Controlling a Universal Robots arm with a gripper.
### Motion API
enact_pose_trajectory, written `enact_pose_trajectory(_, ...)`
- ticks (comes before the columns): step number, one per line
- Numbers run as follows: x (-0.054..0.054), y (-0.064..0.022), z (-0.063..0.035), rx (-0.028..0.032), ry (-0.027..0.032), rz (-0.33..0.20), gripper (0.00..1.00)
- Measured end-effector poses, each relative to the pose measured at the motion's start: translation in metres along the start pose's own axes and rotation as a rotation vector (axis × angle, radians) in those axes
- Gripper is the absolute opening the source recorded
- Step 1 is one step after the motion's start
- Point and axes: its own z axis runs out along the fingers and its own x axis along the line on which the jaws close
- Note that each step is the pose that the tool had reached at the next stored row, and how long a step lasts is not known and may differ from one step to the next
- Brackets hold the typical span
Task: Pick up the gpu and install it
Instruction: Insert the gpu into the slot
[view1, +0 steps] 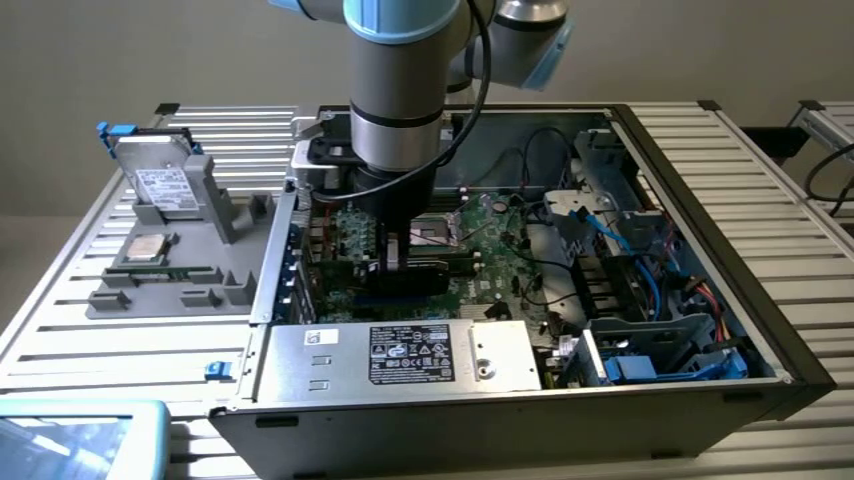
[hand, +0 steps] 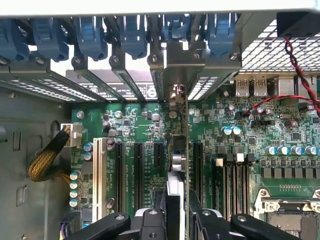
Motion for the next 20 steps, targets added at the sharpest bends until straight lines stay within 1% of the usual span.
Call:
enact_pose_trajectory(7,-0.0001,0.0,0.0,0.0001,-0.0001,0.0,0.28)
enact_pose_trajectory(9,-0.0003,0.0,-0.0021,0.0005,-0.0012,0.0,0.28)
enact_pose_trajectory(20,0.0,0.0001,-0.0025,0.0002,0.0002,-0.003,0.28)
